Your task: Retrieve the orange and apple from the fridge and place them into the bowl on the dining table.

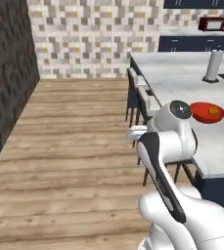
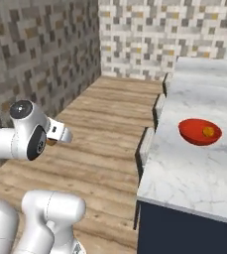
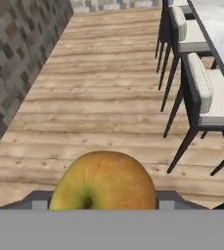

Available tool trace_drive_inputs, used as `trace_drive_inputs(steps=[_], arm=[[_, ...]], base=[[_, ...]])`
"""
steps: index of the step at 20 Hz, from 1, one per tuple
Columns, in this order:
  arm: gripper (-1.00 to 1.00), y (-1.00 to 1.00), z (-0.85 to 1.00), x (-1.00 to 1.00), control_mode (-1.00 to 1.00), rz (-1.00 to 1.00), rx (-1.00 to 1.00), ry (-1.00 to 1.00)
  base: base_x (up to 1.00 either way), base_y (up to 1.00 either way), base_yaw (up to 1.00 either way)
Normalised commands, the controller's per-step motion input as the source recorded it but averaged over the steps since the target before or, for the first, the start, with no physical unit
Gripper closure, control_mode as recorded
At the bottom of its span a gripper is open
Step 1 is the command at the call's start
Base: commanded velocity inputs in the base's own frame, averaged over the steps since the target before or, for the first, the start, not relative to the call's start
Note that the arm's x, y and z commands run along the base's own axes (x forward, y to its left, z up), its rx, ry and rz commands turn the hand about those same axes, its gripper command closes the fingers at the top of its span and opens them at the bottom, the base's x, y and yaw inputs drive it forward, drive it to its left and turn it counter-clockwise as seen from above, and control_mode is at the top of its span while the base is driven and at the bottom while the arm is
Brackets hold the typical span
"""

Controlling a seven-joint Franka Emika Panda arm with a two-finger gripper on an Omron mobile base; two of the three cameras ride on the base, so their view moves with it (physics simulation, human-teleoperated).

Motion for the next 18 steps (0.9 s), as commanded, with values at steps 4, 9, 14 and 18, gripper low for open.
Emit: trace_drive_inputs(steps=[4,9,14,18], arm=[[1.00,0.00,0.00,0.00,1.00,0.00,0.00,0.00],[1.00,0.00,0.00,0.00,1.00,0.00,0.00,0.00],[1.00,0.00,0.00,0.00,1.00,0.00,0.00,0.00],[1.00,0.00,0.00,0.00,1.00,0.00,0.00,0.00]], base=[[0.49,0.44,-0.78],[0.55,0.57,-0.78],[0.55,0.68,-0.77],[0.48,0.72,-0.76]])
